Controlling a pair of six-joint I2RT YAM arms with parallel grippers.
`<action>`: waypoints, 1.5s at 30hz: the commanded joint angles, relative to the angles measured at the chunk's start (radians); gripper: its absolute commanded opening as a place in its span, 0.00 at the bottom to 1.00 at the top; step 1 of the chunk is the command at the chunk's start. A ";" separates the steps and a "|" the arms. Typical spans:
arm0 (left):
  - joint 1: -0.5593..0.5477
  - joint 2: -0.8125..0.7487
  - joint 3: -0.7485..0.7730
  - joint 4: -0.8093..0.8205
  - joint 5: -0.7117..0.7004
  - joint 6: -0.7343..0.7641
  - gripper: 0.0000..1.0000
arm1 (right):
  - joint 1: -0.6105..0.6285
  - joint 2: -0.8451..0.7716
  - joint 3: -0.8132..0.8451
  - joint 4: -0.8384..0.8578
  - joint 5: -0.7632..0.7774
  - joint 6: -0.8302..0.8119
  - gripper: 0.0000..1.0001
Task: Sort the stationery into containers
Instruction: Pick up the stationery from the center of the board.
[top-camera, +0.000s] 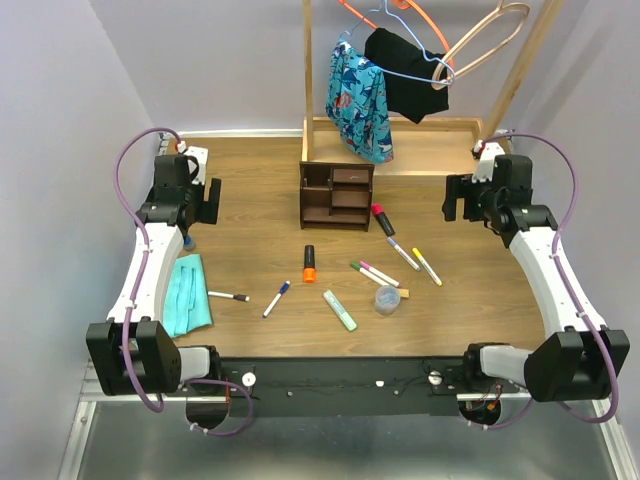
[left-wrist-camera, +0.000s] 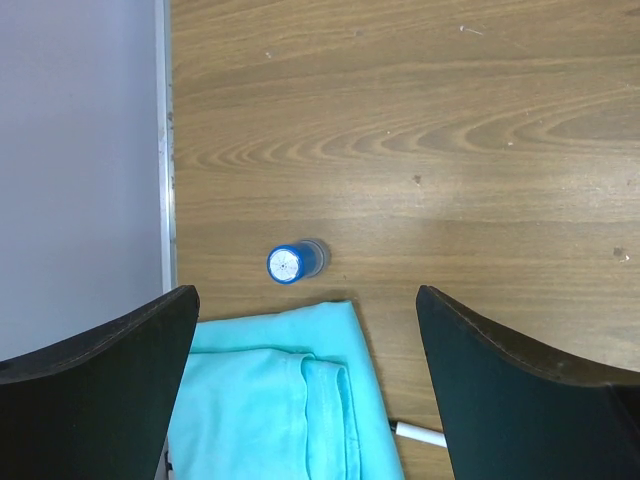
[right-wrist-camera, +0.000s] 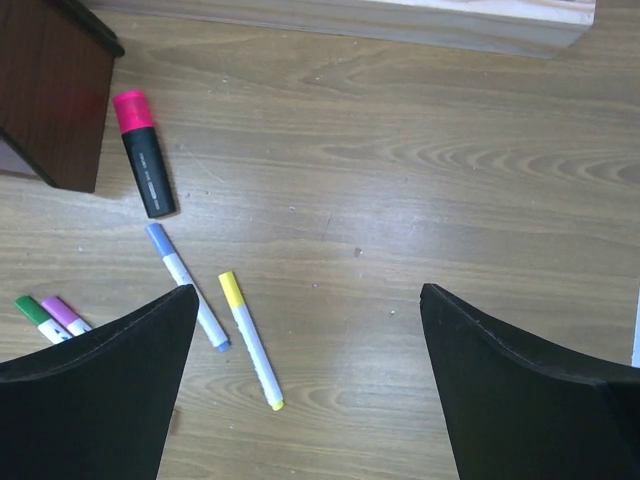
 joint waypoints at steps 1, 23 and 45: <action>-0.004 -0.013 0.015 -0.020 0.008 0.009 0.99 | 0.000 -0.039 -0.012 -0.009 -0.128 -0.085 1.00; 0.214 0.102 0.057 -0.065 0.189 0.118 0.97 | 0.001 0.059 0.123 -0.113 -0.363 -0.282 1.00; 0.219 0.372 0.192 -0.154 0.219 0.104 0.71 | 0.043 0.079 0.072 -0.220 -0.521 -0.375 0.97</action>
